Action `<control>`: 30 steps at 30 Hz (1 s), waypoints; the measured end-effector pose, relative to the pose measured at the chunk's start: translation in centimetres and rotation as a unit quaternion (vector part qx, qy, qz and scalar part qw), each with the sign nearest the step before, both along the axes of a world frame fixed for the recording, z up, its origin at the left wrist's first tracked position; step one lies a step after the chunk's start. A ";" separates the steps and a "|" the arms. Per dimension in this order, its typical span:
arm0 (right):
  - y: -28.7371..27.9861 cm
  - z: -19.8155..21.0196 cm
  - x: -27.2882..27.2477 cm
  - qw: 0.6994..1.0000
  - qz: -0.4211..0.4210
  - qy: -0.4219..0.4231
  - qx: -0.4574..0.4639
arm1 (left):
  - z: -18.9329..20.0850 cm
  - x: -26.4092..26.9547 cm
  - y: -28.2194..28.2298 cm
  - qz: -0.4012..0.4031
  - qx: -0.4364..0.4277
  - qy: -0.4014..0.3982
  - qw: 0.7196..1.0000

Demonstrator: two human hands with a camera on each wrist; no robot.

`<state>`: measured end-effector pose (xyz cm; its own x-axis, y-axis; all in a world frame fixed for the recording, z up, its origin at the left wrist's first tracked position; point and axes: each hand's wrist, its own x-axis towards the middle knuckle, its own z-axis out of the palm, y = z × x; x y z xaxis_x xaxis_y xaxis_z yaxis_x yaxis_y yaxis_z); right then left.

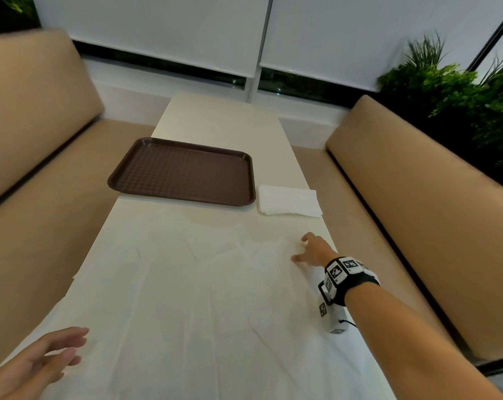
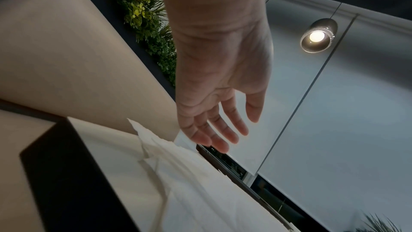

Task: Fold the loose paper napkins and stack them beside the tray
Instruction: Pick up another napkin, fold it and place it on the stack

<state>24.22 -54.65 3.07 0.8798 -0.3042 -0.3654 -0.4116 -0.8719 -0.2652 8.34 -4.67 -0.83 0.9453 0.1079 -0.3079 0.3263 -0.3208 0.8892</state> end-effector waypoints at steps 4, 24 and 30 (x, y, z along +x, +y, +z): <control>0.1 -0.4 0.0 1.000 -0.013 -0.001 0.006 | 0.7 0.3 -1.1 -0.023 -0.003 -0.026 0.999; 1.4 9.1 -4.5 0.961 0.111 -0.251 0.023 | 0.9 1.6 0.1 -0.040 -0.029 -0.019 0.999; 2.0 11.2 -5.5 0.947 0.122 -0.297 0.000 | 2.0 1.7 -1.0 -0.074 -0.034 -0.064 0.995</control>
